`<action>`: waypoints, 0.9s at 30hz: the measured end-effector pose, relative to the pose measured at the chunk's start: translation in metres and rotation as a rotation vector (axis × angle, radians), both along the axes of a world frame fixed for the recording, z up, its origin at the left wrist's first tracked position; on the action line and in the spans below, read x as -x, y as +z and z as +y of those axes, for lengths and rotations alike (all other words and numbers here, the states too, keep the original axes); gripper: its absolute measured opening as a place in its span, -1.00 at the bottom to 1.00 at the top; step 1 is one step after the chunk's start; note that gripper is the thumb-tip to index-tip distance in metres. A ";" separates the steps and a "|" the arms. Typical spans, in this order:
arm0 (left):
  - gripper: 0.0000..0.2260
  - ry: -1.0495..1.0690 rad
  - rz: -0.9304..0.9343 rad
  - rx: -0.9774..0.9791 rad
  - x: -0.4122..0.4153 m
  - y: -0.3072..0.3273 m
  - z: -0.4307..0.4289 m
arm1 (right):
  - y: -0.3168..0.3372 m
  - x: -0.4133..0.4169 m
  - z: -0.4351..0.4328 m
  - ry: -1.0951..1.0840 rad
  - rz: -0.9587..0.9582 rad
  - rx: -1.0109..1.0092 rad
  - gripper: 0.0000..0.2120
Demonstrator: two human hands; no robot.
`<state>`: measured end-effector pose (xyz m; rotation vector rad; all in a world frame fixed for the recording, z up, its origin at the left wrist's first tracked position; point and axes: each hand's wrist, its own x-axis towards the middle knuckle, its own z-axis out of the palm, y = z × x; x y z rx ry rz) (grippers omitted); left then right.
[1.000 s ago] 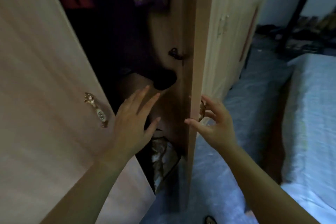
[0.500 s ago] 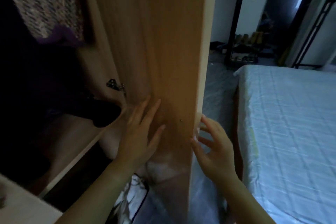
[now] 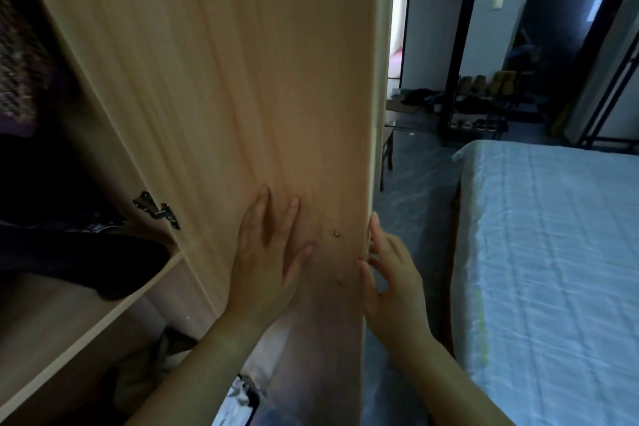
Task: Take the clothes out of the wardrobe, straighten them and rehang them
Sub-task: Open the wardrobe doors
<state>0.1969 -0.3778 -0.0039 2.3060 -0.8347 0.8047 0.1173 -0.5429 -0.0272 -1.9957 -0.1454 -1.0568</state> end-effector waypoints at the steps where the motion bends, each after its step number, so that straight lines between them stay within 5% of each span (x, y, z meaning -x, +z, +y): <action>1: -0.44 0.021 -0.009 -0.009 -0.003 0.000 -0.005 | 0.000 -0.004 -0.004 -0.003 0.012 -0.006 -0.44; 11: -0.43 0.124 -0.077 -0.136 -0.008 0.000 -0.011 | 0.008 -0.004 -0.013 -0.032 0.124 0.081 -0.40; 17: -0.43 0.133 0.069 -0.308 0.020 0.000 0.045 | 0.020 0.039 0.026 -0.153 0.122 0.207 -0.47; 27: -0.52 0.564 0.202 -0.301 0.137 -0.002 0.268 | 0.012 0.039 0.214 0.415 0.324 0.450 -0.34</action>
